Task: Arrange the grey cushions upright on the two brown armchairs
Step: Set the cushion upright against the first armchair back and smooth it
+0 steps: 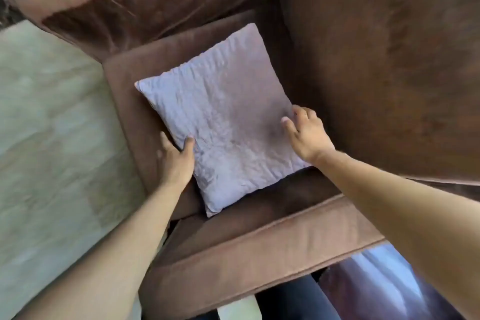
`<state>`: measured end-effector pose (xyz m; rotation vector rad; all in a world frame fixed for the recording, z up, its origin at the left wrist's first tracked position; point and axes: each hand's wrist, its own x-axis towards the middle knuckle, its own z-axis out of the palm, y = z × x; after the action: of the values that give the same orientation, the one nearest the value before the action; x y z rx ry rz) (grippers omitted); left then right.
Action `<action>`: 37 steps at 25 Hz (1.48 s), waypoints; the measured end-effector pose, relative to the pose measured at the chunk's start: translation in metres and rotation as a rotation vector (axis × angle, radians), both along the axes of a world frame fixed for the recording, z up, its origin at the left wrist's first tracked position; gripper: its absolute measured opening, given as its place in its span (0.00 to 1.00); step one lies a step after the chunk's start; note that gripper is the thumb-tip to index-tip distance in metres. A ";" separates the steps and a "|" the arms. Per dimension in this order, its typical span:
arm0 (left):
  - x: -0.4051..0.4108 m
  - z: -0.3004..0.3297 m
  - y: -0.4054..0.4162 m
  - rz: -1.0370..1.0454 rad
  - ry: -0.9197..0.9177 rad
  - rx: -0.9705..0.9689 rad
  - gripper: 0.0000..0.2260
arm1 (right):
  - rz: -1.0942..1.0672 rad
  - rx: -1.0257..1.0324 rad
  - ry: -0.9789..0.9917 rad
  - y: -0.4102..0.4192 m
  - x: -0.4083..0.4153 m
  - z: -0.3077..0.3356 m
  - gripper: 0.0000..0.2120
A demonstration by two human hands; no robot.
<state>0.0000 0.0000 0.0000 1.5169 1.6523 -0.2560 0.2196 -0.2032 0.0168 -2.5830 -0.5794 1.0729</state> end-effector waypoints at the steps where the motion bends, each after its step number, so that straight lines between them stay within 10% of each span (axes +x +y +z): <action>1: 0.009 -0.027 0.007 0.125 -0.038 0.013 0.41 | -0.067 0.081 -0.030 0.011 0.011 -0.026 0.28; 10: 0.023 -0.126 -0.006 0.351 -0.034 0.234 0.30 | -0.396 0.060 -0.003 0.060 0.031 -0.150 0.22; 21: 0.065 -0.019 -0.014 0.561 -0.424 -0.051 0.33 | -0.541 0.436 -0.241 0.061 0.051 0.044 0.13; 29: 0.131 -0.003 -0.026 0.213 -0.384 -0.318 0.18 | -0.578 0.442 -0.523 0.036 0.063 0.110 0.03; 37: 0.206 0.070 -0.007 -0.691 -0.555 0.249 0.08 | -0.560 0.399 -0.589 0.001 0.040 0.093 0.14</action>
<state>0.2062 -0.0067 0.0704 2.0831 0.7107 0.0185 0.2594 -0.2021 0.1095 -2.4356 -0.1312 0.0068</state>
